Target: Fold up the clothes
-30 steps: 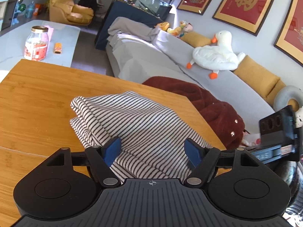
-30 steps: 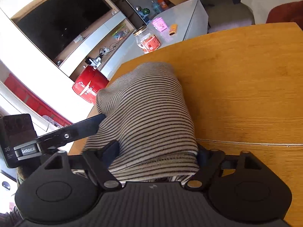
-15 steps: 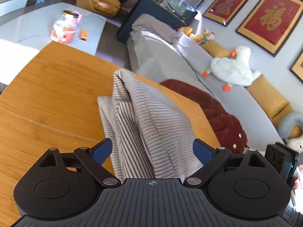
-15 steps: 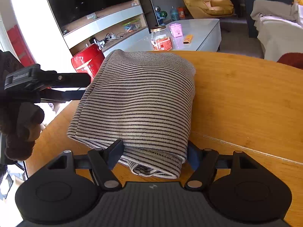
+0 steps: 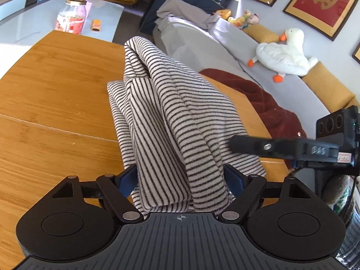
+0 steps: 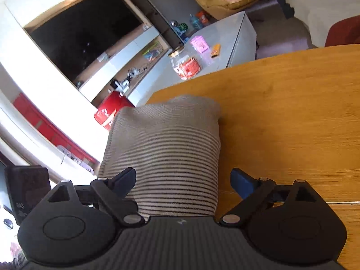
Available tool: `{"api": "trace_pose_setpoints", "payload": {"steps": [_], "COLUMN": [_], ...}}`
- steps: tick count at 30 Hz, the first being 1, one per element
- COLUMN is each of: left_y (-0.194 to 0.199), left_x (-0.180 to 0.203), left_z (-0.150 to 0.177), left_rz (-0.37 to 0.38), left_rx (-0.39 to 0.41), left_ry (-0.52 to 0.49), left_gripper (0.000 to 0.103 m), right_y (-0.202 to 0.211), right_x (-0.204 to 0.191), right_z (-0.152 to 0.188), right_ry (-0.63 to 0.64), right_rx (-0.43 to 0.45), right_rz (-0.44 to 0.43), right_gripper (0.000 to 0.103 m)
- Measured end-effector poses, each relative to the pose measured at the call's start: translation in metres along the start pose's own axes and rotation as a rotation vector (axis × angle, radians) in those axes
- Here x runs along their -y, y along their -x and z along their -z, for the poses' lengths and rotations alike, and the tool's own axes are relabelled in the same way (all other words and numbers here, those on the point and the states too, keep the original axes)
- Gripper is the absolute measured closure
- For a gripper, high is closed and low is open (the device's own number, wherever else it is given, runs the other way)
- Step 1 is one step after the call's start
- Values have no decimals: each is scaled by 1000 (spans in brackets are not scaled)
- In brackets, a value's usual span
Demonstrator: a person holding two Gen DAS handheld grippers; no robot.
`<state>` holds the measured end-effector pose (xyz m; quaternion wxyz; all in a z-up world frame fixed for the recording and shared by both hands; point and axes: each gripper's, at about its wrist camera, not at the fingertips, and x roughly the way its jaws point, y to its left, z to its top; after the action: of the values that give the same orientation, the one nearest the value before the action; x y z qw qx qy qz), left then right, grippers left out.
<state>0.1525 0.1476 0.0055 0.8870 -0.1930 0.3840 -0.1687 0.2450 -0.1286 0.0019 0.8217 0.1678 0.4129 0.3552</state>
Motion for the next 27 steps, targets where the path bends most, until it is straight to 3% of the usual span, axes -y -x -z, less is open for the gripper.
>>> {"api": "trace_pose_setpoints", "payload": {"steps": [1,8,17,27], "left_y": [1,2,0,-2], "left_x": [-3,-41,-96,-93], "left_z": [-1,-28,-73,-72], "left_rz": [-6,-96,-163,-174], "left_rx": [6,80,140,159], "left_ry": [1,38,94,86], "left_gripper": [25,27,26,26], "right_y": [-12,-73,-163,-177], "right_x": [-5,-27,-49,-51], "right_z": [2,-34,-91,-98], "right_ry": [31,150,239,286], "right_rx": [-27,-68,-84,-78], "right_rz": [4,-26,-83,-86], "right_gripper": [25,25,17,9]}}
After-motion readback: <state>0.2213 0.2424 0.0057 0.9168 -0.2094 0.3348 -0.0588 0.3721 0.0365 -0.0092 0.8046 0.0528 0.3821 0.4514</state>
